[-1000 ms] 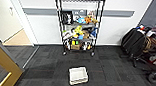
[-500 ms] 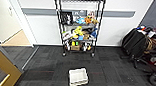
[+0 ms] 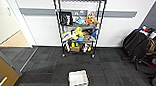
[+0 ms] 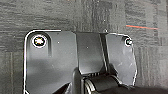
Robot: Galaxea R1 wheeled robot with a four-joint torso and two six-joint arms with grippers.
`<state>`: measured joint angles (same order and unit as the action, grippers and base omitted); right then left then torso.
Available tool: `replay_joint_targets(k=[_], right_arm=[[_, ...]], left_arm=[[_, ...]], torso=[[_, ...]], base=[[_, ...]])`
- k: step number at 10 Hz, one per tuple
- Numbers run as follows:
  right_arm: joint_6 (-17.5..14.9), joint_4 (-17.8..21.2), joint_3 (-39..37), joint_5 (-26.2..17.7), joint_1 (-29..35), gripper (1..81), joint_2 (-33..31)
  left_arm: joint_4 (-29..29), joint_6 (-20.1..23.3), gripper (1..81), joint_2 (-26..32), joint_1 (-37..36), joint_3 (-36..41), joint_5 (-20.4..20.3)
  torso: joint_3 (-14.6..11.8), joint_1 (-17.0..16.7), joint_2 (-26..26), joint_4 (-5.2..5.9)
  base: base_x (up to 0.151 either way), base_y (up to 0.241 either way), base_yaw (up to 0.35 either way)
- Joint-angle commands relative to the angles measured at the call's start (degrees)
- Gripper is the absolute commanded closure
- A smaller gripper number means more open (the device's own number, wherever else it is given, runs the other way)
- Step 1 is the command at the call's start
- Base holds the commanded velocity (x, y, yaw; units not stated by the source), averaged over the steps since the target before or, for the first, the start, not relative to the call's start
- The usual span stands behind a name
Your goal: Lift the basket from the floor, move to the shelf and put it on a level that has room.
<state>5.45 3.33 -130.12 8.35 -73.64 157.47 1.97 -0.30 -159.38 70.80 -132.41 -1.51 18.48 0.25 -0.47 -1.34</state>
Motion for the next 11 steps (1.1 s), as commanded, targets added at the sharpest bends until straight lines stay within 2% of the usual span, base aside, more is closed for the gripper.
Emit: replay_joint_targets(k=[1,8,11], right_arm=[[0.4,-0.2,0.5,-3.1,2.4,1.0,-0.9],[0.5,0.1,-0.6,-2.1,3.0,1.0,-0.9],[0.5,0.0,-1.5,-0.5,4.8,1.0,-1.1]], left_arm=[[0.5,-0.2,1.0,0.9,-2.4,0.7,3.3],[0.6,-0.1,1.0,1.1,-2.2,-0.2,2.7],[0.7,-0.2,1.0,0.9,-3.1,-3.0,0.4]], torso=[[0.0,0.0,0.0,0.0],[0.0,0.0,0.0,0.0],[0.0,0.0,0.0,0.0]], base=[[0.116,0.0,0.0],[0.116,0.0,0.0],[0.124,0.0,0.0]])
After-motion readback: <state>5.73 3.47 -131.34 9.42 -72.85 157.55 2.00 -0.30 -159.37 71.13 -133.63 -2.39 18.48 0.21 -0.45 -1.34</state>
